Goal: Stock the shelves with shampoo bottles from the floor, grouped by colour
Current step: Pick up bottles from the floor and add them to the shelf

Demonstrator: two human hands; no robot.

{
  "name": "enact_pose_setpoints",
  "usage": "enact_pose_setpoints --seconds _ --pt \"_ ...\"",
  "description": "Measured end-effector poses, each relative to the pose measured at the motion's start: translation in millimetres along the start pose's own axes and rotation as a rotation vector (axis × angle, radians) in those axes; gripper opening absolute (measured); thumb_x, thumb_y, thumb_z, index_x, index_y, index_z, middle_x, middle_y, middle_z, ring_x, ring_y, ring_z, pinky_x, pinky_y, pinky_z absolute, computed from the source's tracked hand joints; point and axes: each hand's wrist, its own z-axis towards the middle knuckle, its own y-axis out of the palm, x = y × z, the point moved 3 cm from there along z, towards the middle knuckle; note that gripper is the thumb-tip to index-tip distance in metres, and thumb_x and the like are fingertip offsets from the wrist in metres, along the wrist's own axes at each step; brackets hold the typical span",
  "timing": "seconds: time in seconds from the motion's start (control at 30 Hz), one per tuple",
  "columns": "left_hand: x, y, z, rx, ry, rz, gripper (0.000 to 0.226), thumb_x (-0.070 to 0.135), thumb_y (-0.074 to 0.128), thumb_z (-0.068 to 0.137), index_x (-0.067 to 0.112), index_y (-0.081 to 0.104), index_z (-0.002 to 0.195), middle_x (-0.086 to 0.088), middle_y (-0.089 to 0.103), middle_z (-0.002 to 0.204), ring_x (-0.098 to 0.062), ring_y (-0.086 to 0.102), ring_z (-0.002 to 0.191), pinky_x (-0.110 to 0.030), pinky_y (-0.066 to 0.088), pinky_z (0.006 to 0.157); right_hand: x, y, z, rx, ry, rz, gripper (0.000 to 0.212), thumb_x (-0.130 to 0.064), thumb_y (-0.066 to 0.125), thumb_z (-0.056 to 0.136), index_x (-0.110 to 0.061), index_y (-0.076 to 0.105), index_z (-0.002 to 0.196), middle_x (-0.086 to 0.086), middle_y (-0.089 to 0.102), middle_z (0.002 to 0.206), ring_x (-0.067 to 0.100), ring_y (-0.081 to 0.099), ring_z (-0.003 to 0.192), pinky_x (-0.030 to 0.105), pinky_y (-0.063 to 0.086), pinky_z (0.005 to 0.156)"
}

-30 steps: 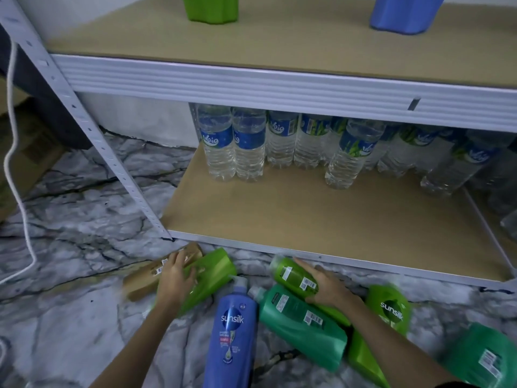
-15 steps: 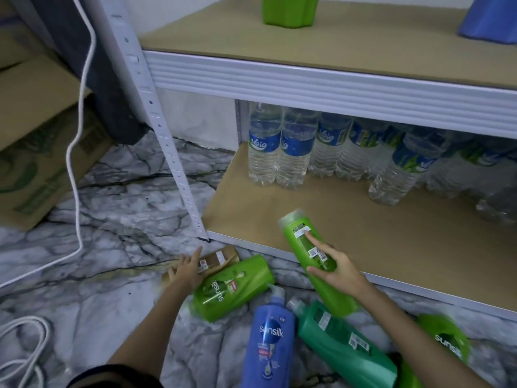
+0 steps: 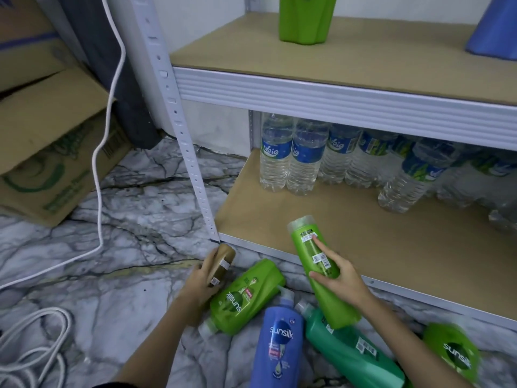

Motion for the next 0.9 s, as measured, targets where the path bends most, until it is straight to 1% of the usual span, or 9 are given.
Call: enact_pose_setpoints --seconds 0.17,0.23,0.37,0.5,0.57,0.63,0.73,0.8,0.9 --pt "35.3 -29.7 -11.9 0.131 0.089 -0.056 0.087 0.012 0.066 0.078 0.032 0.014 0.145 -0.012 0.042 0.111 -0.04 0.052 0.097 -0.036 0.041 0.078 -20.4 11.3 4.0 -0.051 -0.042 0.069 0.074 -0.018 0.075 0.075 -0.067 0.04 0.117 0.003 0.049 0.129 0.018 0.058 0.106 0.036 0.05 0.092" --pt "54.6 -45.3 -19.5 0.169 0.098 -0.061 0.088 0.013 0.066 0.078 0.036 0.013 0.144 -0.009 0.042 0.111 -0.038 0.054 0.095 -0.037 0.043 0.078 -37.8 12.6 1.5 -0.058 -0.052 0.099 0.073 -0.014 0.075 0.074 -0.065 0.043 0.115 0.003 0.048 0.125 0.009 0.056 0.101 0.028 0.049 0.091" --pt "92.5 -80.5 -44.8 0.214 0.099 -0.126 0.088 0.015 0.068 0.077 0.033 0.015 0.145 -0.009 0.046 0.12 -0.031 0.055 0.095 -0.032 0.042 0.076 -82.9 2.3 -13.6 -0.066 -0.051 0.138 0.07 -0.012 0.075 0.074 -0.053 0.045 0.121 -0.003 0.045 0.12 -0.006 0.049 0.096 0.001 0.041 0.073" --pt "137.4 -119.4 -82.0 0.207 0.118 -0.171 0.089 0.021 0.068 0.075 0.043 0.011 0.14 -0.01 0.054 0.118 -0.027 0.059 0.085 -0.028 0.041 0.067 -139.6 -29.7 -37.4 -0.069 -0.059 0.143 0.077 -0.014 0.077 0.072 -0.066 0.042 0.117 -0.009 0.045 0.114 0.001 0.051 0.099 0.006 0.042 0.075" --pt "165.8 -144.5 -102.2 0.22 0.12 -0.203 0.089 0.023 0.069 0.073 0.047 0.011 0.137 -0.01 0.054 0.121 -0.028 0.06 0.093 -0.031 0.045 0.071 -171.5 -52.9 -51.1 -0.059 -0.089 0.09 0.078 -0.015 0.077 0.072 -0.069 0.039 0.114 -0.012 0.045 0.113 -0.004 0.051 0.098 0.004 0.04 0.077" --pt "199.7 -173.3 -123.2 0.249 0.127 -0.242 0.089 0.022 0.071 0.073 0.044 0.012 0.136 -0.009 0.05 0.13 -0.029 0.056 0.108 -0.035 0.046 0.083 -205.7 -78.4 -66.2 -0.056 -0.11 0.039 0.081 -0.016 0.077 0.071 -0.073 0.035 0.112 -0.015 0.043 0.111 -0.006 0.051 0.096 0.001 0.039 0.077" --pt "255.5 -223.8 -153.1 0.317 0.189 -0.269 0.088 0.019 0.073 0.075 0.038 0.014 0.136 -0.006 0.046 0.135 -0.025 0.052 0.115 -0.03 0.043 0.087 -262.3 -117.4 -86.8 -0.047 -0.159 -0.049 0.088 -0.02 0.077 0.071 -0.076 0.026 0.115 -0.013 0.045 0.107 0.002 0.053 0.095 0.005 0.04 0.08" --pt "292.2 -261.1 -168.4 0.347 0.22 -0.275 0.089 0.018 0.073 0.074 0.035 0.016 0.139 -0.007 0.048 0.134 -0.026 0.052 0.115 -0.031 0.043 0.088 -304.3 -144.6 -99.0 -0.025 -0.196 -0.085 0.086 -0.024 0.078 0.07 -0.073 0.027 0.12 -0.013 0.044 0.103 0.008 0.053 0.095 0.009 0.039 0.082" --pt "348.7 -323.6 -192.3 0.368 0.241 -0.285 0.09 0.016 0.073 0.073 0.028 0.019 0.143 -0.008 0.044 0.137 -0.026 0.049 0.118 -0.034 0.043 0.091 -374.3 -190.6 -112.6 0.035 -0.244 -0.095 0.08 -0.022 0.078 0.069 -0.058 0.038 0.127 -0.005 0.048 0.102 0.013 0.053 0.095 0.004 0.034 0.08"
